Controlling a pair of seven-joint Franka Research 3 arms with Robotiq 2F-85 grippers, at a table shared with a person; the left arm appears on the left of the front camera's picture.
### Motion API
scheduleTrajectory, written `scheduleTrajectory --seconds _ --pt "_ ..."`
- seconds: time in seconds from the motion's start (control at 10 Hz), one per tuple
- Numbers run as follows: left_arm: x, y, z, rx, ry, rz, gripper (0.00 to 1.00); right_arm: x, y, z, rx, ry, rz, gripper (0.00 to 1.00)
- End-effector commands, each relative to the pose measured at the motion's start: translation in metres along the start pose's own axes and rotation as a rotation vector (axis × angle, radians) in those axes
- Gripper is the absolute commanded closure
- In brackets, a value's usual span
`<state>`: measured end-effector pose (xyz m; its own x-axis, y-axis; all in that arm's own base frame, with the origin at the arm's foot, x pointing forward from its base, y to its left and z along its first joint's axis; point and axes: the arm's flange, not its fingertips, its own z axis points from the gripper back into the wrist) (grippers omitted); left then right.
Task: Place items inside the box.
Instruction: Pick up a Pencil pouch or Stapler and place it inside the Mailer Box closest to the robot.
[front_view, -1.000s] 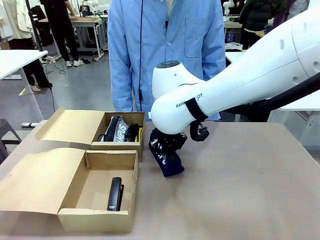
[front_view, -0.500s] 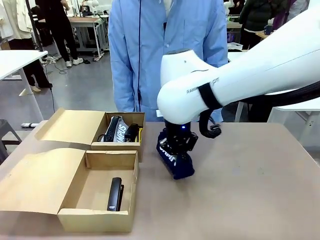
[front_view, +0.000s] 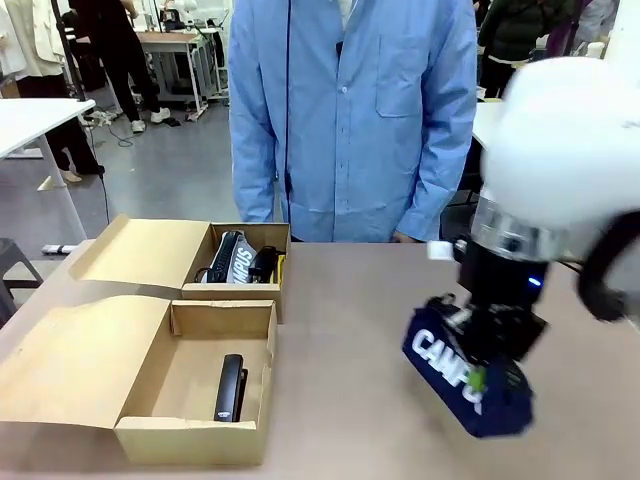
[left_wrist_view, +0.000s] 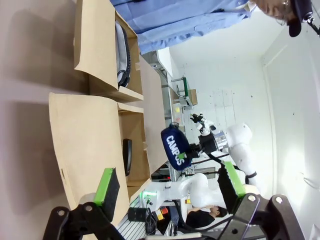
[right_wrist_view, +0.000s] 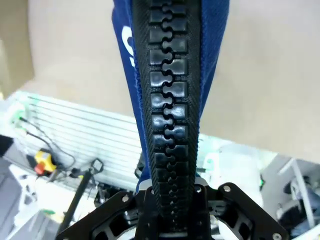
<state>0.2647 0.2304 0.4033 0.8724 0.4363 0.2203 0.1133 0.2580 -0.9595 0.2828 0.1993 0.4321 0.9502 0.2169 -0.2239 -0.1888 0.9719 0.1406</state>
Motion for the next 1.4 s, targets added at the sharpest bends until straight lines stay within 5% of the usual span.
scheduleTrajectory --seconds 0.0,0.4,0.6,0.9,1.0,1.1,1.3 --pt "-0.002 0.0 0.0 -0.014 0.001 -0.015 0.0 -0.008 0.015 -0.004 -0.014 0.0 0.01 1.0" --pt "-0.002 0.0 0.0 -0.014 0.001 -0.015 0.0 -0.016 -0.004 -0.005 -0.01 -0.002 -0.005 0.93" --pt "-0.002 0.0 0.0 -0.014 0.001 -0.015 0.0 -0.012 -0.065 0.02 0.144 0.031 0.014 0.93" --pt "-0.002 0.0 0.0 -0.014 0.001 -0.015 0.0 -0.044 -0.242 0.03 0.638 -0.031 -0.235 0.93" --pt "-0.002 0.0 0.0 -0.014 0.001 -0.015 0.0 -0.055 -0.273 0.026 0.847 -0.073 -0.219 0.93" --pt "-0.002 0.0 0.0 -0.014 0.001 -0.015 0.0 -0.061 -0.289 0.022 0.993 -0.094 -0.254 0.93" --pt "-0.002 0.0 0.0 -0.014 0.001 -0.015 0.0 -0.061 -0.248 0.038 1.029 -0.083 -0.329 0.93"
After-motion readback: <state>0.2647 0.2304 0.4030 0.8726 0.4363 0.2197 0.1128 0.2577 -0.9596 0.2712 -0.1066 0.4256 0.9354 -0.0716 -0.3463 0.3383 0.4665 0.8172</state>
